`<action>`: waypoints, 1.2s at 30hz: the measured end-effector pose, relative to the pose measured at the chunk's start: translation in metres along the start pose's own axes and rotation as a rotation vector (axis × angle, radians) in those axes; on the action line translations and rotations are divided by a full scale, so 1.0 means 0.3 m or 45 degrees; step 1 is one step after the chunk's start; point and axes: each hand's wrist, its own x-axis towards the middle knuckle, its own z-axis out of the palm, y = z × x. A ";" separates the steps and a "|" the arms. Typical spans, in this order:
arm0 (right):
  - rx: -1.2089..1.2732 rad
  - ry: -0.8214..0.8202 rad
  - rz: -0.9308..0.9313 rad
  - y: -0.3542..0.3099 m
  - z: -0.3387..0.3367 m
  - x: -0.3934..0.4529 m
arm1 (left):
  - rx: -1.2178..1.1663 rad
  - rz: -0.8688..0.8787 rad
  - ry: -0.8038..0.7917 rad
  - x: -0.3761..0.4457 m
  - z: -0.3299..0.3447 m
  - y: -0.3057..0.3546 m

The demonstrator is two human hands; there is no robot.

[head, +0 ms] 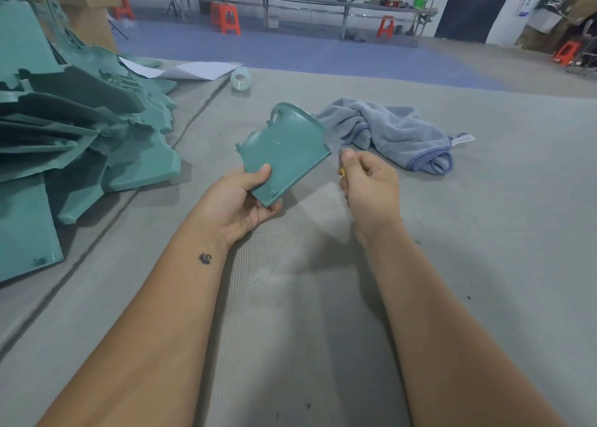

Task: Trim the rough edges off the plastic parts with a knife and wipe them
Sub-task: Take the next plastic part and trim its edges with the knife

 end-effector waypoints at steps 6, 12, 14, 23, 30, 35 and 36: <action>0.229 -0.058 0.138 -0.026 -0.009 -0.010 | 0.056 0.096 -0.040 -0.002 0.007 -0.005; 0.028 -0.596 0.184 -0.023 0.059 -0.065 | 0.103 0.178 -0.017 0.009 0.000 -0.002; -0.008 -0.526 0.169 -0.018 0.064 -0.064 | 0.098 0.166 -0.015 0.013 -0.001 -0.004; -0.028 -0.418 0.087 -0.008 0.069 -0.060 | 0.060 0.139 -0.051 0.017 0.002 -0.008; 0.197 -0.079 0.185 -0.002 0.002 -0.004 | 0.128 0.067 -0.129 0.004 -0.012 -0.003; 0.445 0.133 0.345 0.008 -0.039 0.025 | 0.112 0.064 -0.224 -0.004 -0.017 0.004; 0.472 0.160 0.360 0.008 -0.044 0.028 | 0.085 0.076 -0.231 -0.006 -0.016 0.005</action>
